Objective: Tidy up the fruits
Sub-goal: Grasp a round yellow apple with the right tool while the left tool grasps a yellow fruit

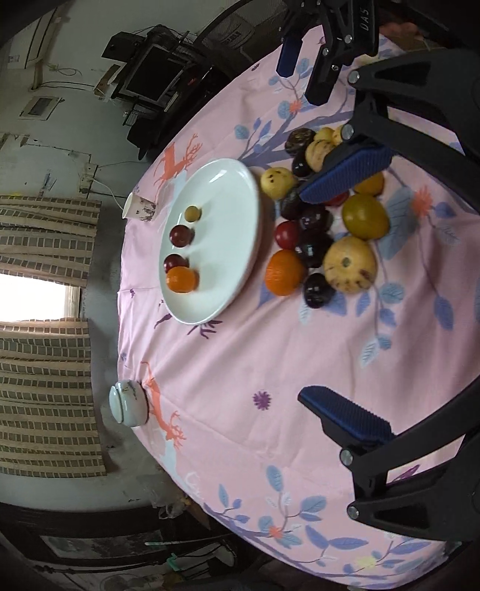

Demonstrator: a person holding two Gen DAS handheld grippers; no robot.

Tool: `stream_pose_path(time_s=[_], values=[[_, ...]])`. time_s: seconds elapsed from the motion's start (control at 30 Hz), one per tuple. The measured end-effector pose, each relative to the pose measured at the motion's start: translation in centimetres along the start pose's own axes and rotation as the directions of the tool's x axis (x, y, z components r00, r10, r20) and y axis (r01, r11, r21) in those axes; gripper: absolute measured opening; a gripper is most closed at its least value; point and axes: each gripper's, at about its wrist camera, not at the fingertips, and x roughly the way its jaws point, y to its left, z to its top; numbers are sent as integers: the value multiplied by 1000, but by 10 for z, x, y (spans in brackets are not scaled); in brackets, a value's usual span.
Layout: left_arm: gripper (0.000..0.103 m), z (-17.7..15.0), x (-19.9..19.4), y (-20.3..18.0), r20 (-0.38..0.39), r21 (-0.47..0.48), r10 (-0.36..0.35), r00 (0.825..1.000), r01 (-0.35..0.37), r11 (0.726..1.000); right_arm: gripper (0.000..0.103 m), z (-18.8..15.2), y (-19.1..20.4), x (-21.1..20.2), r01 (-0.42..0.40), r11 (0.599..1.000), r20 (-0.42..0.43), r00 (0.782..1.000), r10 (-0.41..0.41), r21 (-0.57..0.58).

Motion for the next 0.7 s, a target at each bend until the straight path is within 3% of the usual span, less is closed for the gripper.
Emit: stream_pose_path(time_s=[0.2,0.43,0.53,0.6,0.63,0.67,0.7], values=[[101,-20,-6,-1,-27,9,16,1000,-16,1000,92,-17,0,4,14,999,-43,999,-12,51],[101,-29,-3,2,-73,2,34,997,-34,999,92,-30,15,6,17,1000,-73,997,-17,-12],[101,-32,0,4,-87,-1,35,996,-35,999,92,-37,18,14,-26,1000,-92,995,25,-15],[101,-33,1,5,-92,1,37,995,-37,999,82,-40,19,20,-70,998,-97,993,70,-4],[101,-34,1,6,-95,2,40,995,-40,999,69,-41,19,23,-87,996,-106,991,87,4],[101,-35,1,7,-97,3,42,994,-42,999,62,-41,19,28,-102,995,-122,987,103,11],[101,-36,2,8,-102,2,42,994,-42,999,61,-41,19,32,-106,994,-130,986,107,15]])
